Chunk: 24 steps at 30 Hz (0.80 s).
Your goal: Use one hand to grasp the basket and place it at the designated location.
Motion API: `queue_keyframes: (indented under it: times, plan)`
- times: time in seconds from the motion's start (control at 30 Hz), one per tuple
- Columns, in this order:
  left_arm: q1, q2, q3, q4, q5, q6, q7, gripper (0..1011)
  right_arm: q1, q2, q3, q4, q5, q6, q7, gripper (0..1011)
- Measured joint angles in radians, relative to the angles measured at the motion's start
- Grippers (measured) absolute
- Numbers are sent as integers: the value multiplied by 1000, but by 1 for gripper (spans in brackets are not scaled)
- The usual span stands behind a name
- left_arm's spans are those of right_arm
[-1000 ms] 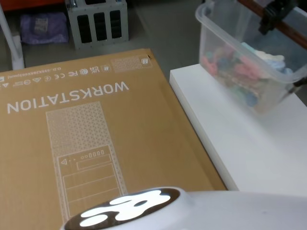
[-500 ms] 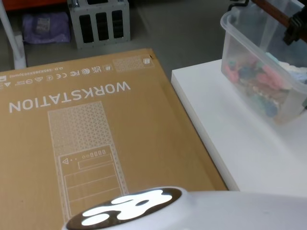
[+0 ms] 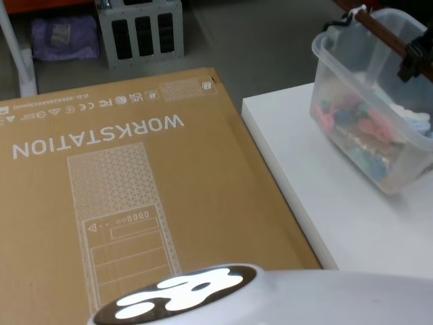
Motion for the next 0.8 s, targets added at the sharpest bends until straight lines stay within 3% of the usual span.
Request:
queue_keyframes:
  times: [0.27, 0.53, 0.8]
  plan:
    - [0, 0, 0, 0, 0, 0, 0, 0, -39, 6, 4, 9, 18, 14, -19, 235]
    - [0, 0, 0, 0, 0, 0, 0, 0, -69, 24, 11, -15, 16, 96, -43, 235]
    - [0, 0, 0, 0, 0, 0, 0, 0, -90, 39, 19, -34, 9, 139, -55, 235]
